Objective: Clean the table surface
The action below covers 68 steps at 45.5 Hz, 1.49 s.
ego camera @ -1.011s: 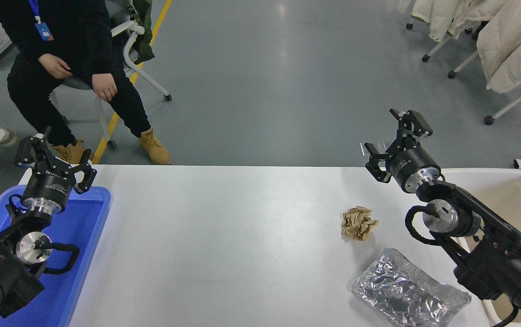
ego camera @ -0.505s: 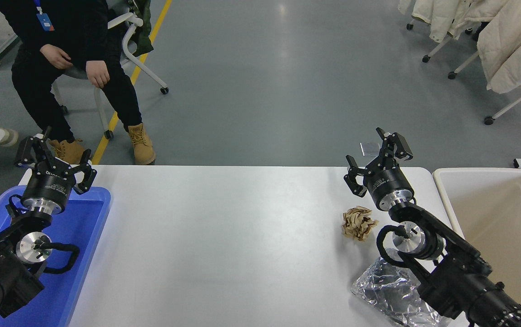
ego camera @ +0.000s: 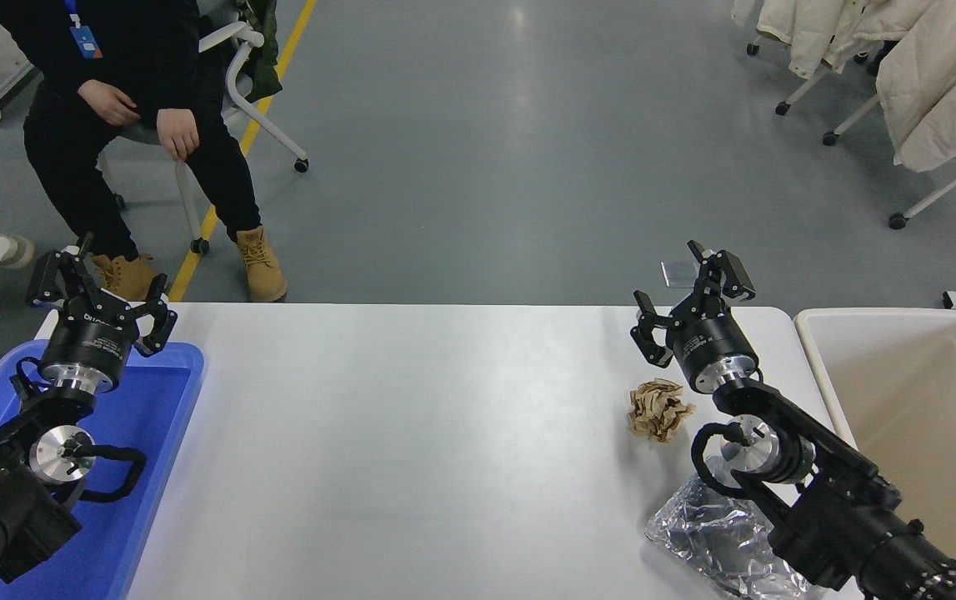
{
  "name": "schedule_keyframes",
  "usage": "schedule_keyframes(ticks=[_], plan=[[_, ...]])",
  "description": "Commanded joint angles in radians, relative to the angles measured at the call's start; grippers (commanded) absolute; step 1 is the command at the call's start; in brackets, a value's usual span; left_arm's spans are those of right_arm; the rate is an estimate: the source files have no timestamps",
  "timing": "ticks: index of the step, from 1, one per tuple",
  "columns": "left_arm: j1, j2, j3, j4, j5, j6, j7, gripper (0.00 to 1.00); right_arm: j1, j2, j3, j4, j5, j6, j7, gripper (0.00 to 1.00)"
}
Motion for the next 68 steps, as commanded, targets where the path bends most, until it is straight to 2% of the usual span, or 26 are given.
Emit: schedule_keyframes(ticks=[1, 4, 9, 27, 36, 43, 57, 68], plan=[[0.000, 0.000, 0.000, 0.001, 0.000, 0.000, 0.000, 1.00, -0.022, -0.119, -0.005, 0.112, 0.134, 0.007, 0.004, 1.00], [0.000, 0.000, 0.000, 0.001, 0.000, 0.000, 0.000, 1.00, -0.025, -0.144, -0.020, 0.142, 0.163, 0.023, 0.018, 1.00], [0.000, 0.000, 0.000, 0.001, 0.000, 0.000, 0.000, 1.00, 0.004, -0.183, -0.111, 0.154, 0.121, 0.024, 0.018, 1.00], [0.000, 0.000, 0.000, 0.001, 0.000, -0.002, 0.000, 1.00, 0.228, -0.524, -0.772, 0.267, -0.401, 0.023, -0.014, 1.00], [0.000, 0.000, 0.000, 0.001, 0.000, -0.002, 0.000, 1.00, 0.297, -0.648, -1.000, 0.346, -0.599, 0.053, -0.046, 1.00], [0.000, 0.000, 0.000, 0.001, 0.000, -0.002, 0.000, 1.00, 0.311, -0.751, -1.060, 0.384, -0.740, 0.093, -0.052, 1.00], [0.000, 0.000, 0.000, -0.001, 0.000, -0.002, 0.000, 1.00, 0.296, -1.047, -1.083, 0.527, -0.841, 0.234, -0.049, 1.00], [0.000, 0.000, 0.000, 0.001, 0.000, -0.002, 0.000, 1.00, 0.268, -1.090, -1.172, 0.527, -0.822, 0.230, -0.052, 1.00]])
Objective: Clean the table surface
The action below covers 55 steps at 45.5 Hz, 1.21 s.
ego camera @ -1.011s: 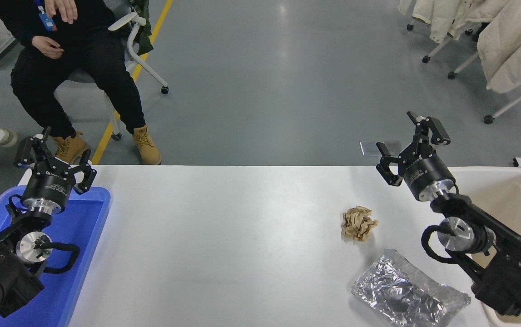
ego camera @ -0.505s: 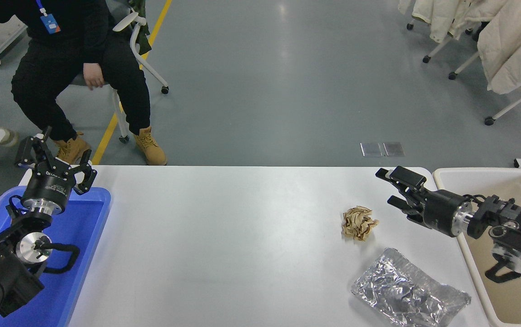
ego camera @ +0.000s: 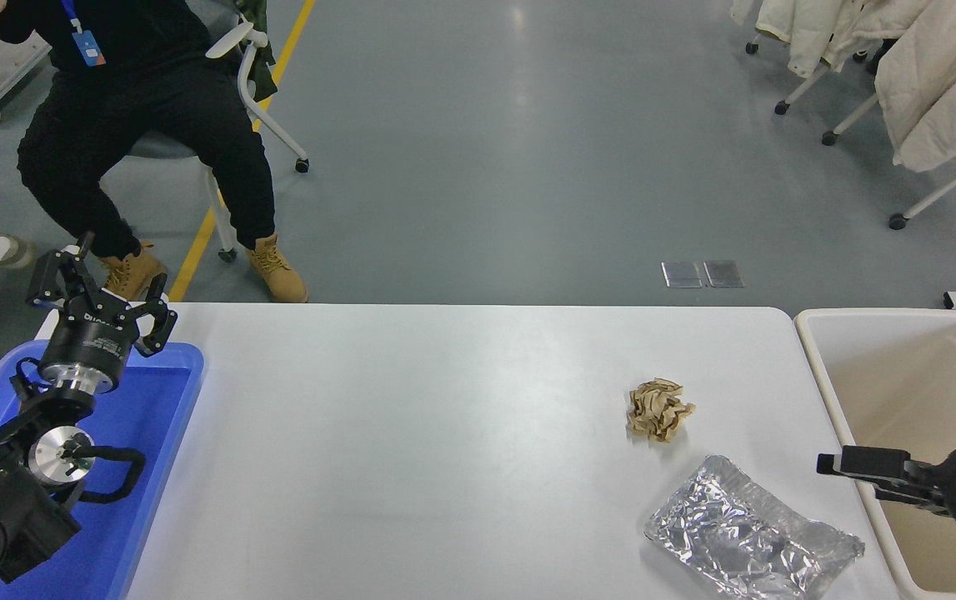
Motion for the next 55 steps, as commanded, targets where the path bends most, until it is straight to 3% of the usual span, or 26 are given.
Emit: schedule_keyframes(ticks=[1, 26, 47, 55], plan=[[0.000, 0.000, 0.000, 0.001, 0.001, 0.000, 0.000, 1.00, -0.032, -0.087, -0.079, 0.033, -0.004, 0.022, -0.005, 1.00], [0.000, 0.000, 0.000, -0.001, 0.000, 0.000, 0.000, 1.00, -0.116, 0.084, -0.079, 0.030, 0.291, -0.025, -0.198, 0.99], [0.000, 0.000, 0.000, 0.001, 0.000, 0.000, 0.000, 1.00, -0.127, 0.180, -0.077, 0.025, 0.364, -0.103, -0.226, 0.97], [0.000, 0.000, 0.000, -0.001, 0.000, 0.000, 0.000, 1.00, -0.139, 0.230, -0.079, 0.001, 0.357, -0.143, -0.226, 0.89]])
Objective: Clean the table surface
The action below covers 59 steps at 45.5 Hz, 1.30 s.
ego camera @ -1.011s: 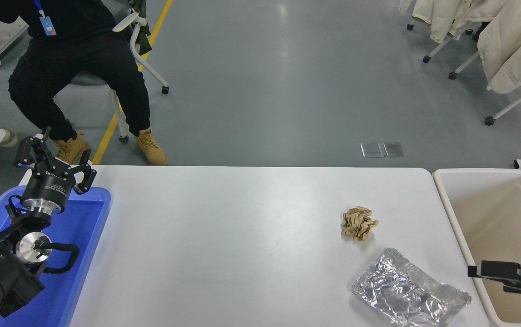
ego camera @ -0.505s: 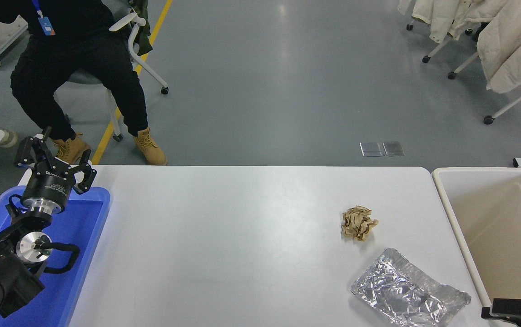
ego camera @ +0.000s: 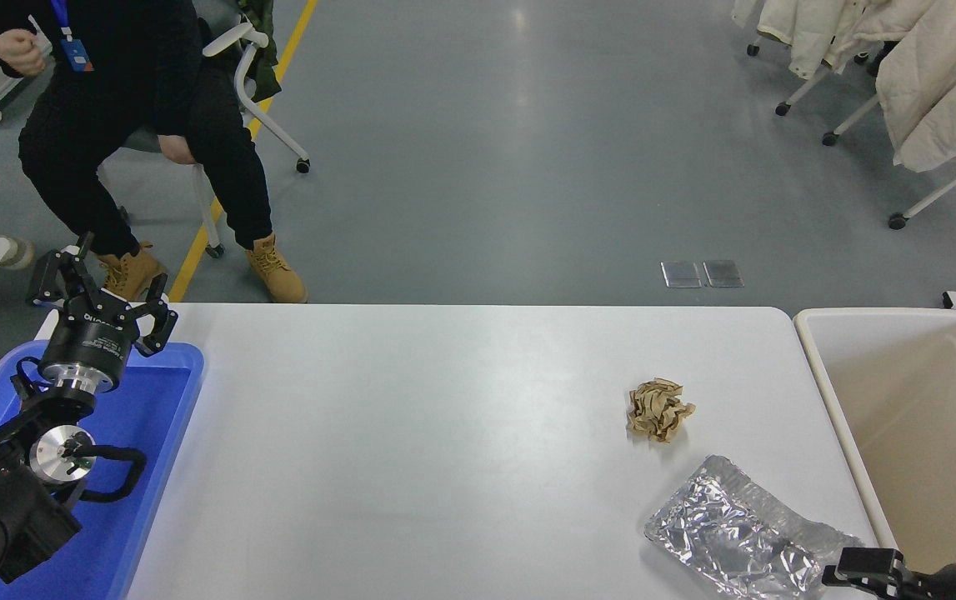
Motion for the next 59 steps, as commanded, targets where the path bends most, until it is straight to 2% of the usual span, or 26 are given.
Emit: schedule_keyframes(ticks=[1, 11, 13, 16, 18, 21, 22, 24, 25, 48, 59], plan=[[0.000, 0.000, 0.000, 0.000, 0.000, 0.000, 0.000, 1.00, -0.011, 0.068, -0.002, -0.029, 0.003, -0.050, -0.007, 0.89], [0.000, 0.000, 0.000, -0.001, 0.000, 0.000, 0.000, 1.00, -0.011, 0.120, -0.002, -0.064, 0.005, -0.056, -0.007, 0.86], [0.000, 0.000, 0.000, -0.001, 0.000, 0.000, 0.000, 1.00, -0.011, 0.125, -0.002, -0.064, 0.005, -0.062, -0.007, 0.82], [0.000, 0.000, 0.000, 0.000, 0.000, 0.000, 0.000, 1.00, -0.011, 0.130, -0.003, -0.064, 0.002, -0.070, -0.007, 0.70], [0.000, 0.000, 0.000, 0.000, 0.000, 0.000, 0.000, 1.00, -0.011, 0.130, -0.003, -0.066, -0.001, -0.071, -0.007, 0.58], [0.000, 0.000, 0.000, 0.000, 0.002, 0.000, 0.000, 1.00, -0.011, 0.130, -0.003, -0.064, -0.005, -0.071, -0.008, 0.36], [0.000, 0.000, 0.000, 0.000, 0.000, 0.000, 0.000, 1.00, -0.010, 0.130, -0.008, -0.064, -0.008, -0.071, -0.007, 0.22], [0.000, 0.000, 0.000, 0.000, 0.000, 0.000, 0.000, 1.00, -0.008, 0.130, -0.011, -0.064, -0.014, -0.070, -0.007, 0.04], [0.000, 0.000, 0.000, 0.000, 0.000, 0.000, 0.000, 1.00, -0.008, 0.128, -0.011, -0.064, -0.020, -0.070, -0.007, 0.00], [0.000, 0.000, 0.000, 0.000, 0.000, 0.000, 0.000, 1.00, 0.006, 0.108, -0.009, -0.053, -0.043, -0.059, -0.007, 0.00], [0.000, 0.000, 0.000, -0.001, 0.000, 0.000, 0.000, 1.00, 0.062, -0.007, -0.006, -0.006, -0.047, -0.001, -0.007, 0.00]])
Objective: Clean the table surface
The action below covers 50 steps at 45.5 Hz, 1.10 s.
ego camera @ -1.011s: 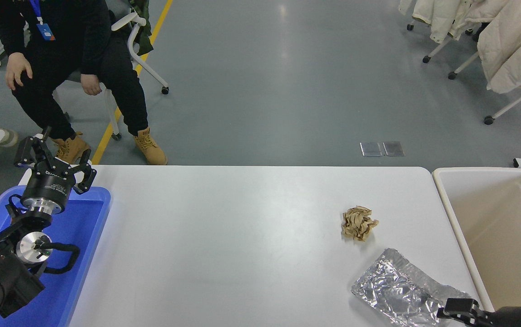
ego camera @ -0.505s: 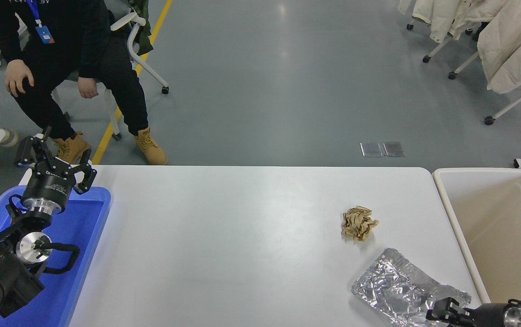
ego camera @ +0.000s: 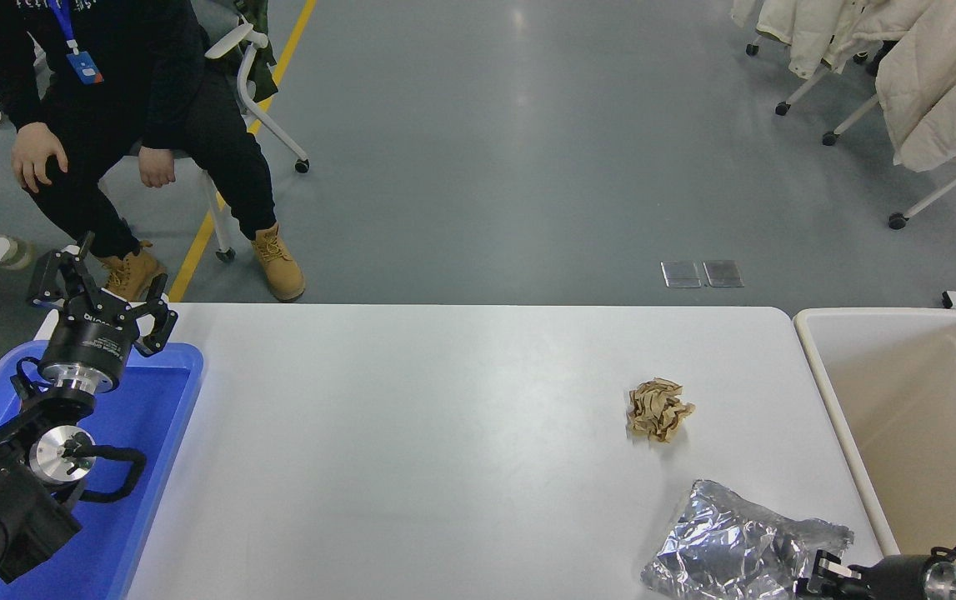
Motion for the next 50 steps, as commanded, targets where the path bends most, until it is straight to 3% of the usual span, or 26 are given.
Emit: schedule_keyframes(ticks=[1, 8, 20, 29, 36, 50], plan=[[0.000, 0.000, 0.000, -0.001, 0.001, 0.000, 0.000, 1.00, 0.059, -0.109, 0.003, 0.046, -0.004, 0.063, 0.002, 0.00], [0.000, 0.000, 0.000, 0.001, 0.000, 0.000, 0.000, 1.00, 0.157, -0.260, 0.006, 0.105, -0.007, 0.189, 0.002, 0.00], [0.000, 0.000, 0.000, -0.001, 0.000, 0.000, 0.000, 1.00, 0.378, -0.570, 0.054, 0.152, -0.089, 0.537, 0.002, 0.00], [0.000, 0.000, 0.000, 0.001, 0.001, 0.000, 0.000, 1.00, 0.426, -0.730, 0.218, 0.149, -0.153, 0.778, 0.002, 0.00], [0.000, 0.000, 0.000, 0.001, 0.000, 0.000, 0.000, 1.00, 0.427, -0.791, 0.324, 0.148, -0.175, 0.779, 0.002, 0.00], [0.000, 0.000, 0.000, 0.001, 0.000, 0.000, 0.000, 1.00, 0.424, -0.791, 0.347, 0.144, -0.179, 0.779, 0.002, 0.00]])
